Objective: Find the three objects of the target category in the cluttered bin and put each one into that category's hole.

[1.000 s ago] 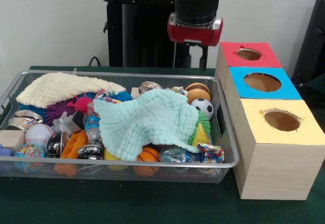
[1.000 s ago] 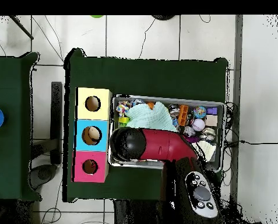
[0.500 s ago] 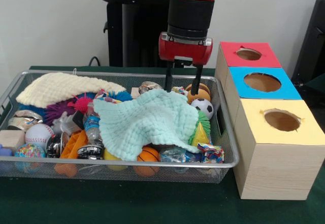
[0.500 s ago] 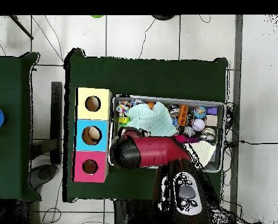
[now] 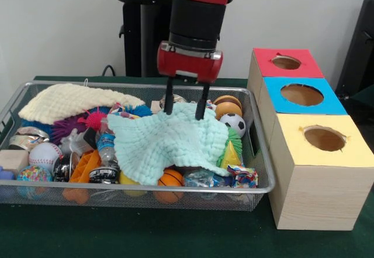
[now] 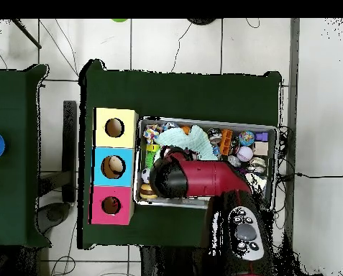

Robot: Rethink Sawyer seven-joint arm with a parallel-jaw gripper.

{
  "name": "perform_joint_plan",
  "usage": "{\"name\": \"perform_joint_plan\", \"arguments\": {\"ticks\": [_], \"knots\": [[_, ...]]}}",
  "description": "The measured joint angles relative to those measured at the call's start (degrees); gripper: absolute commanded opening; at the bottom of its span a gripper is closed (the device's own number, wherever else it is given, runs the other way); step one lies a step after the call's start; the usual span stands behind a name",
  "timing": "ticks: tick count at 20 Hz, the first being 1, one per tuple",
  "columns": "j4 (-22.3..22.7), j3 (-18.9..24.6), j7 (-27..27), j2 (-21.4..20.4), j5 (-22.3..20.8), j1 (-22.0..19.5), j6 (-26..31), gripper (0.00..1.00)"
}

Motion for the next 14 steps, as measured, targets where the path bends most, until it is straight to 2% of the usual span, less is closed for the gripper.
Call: {"name": "perform_joint_plan", "arguments": {"ticks": [5,14], "knots": [[-5.15,-0.21,0.0,3.85,-0.02,-1.86,0.01,1.0],[-9.16,-0.6,0.0,8.71,-0.02,-3.56,0.01,1.0]]}}
